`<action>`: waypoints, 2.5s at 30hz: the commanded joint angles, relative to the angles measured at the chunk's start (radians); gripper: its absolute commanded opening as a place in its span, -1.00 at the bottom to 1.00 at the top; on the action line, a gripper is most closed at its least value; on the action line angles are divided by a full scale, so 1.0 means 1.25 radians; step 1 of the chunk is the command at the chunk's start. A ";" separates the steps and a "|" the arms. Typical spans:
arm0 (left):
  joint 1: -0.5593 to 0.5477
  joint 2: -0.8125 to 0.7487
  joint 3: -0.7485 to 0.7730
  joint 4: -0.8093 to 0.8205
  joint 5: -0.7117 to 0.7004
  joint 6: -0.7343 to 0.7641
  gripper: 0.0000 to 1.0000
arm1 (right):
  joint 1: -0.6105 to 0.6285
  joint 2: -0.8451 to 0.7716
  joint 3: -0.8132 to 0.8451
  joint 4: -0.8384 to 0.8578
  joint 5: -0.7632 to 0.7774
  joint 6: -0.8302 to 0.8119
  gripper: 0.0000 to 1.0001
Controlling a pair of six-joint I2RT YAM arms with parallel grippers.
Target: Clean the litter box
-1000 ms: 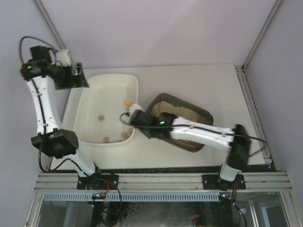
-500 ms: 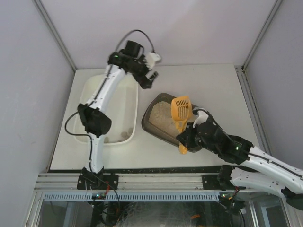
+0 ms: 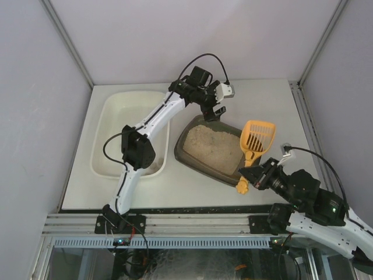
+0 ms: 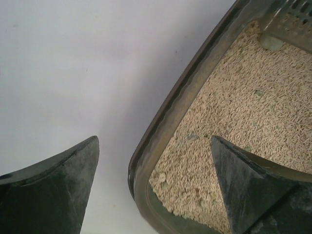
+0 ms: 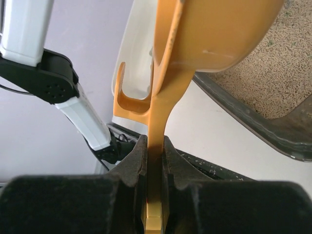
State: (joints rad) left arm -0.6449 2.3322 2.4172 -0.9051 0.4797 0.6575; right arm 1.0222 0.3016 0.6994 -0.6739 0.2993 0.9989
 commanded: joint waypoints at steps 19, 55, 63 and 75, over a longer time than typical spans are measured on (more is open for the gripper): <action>-0.113 0.142 0.031 0.145 0.038 -0.064 0.43 | -0.003 -0.145 -0.003 -0.123 0.072 0.099 -1.00; 0.013 -0.247 -0.462 0.054 -0.429 -1.052 -1.00 | -0.004 -0.032 0.015 -0.057 0.011 -0.069 -1.00; 0.019 -0.429 -0.779 0.236 -0.308 -1.356 -1.00 | -0.166 0.157 0.026 0.018 -0.280 -0.110 -1.00; -0.022 -0.491 -0.929 0.303 -0.334 -1.542 -1.00 | -0.408 0.495 0.163 0.034 -0.598 -0.224 -1.00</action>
State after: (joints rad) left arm -0.6369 1.7267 1.3041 -0.5865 0.0303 -1.0966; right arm 0.5648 0.8108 0.8017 -0.6689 -0.3050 0.8124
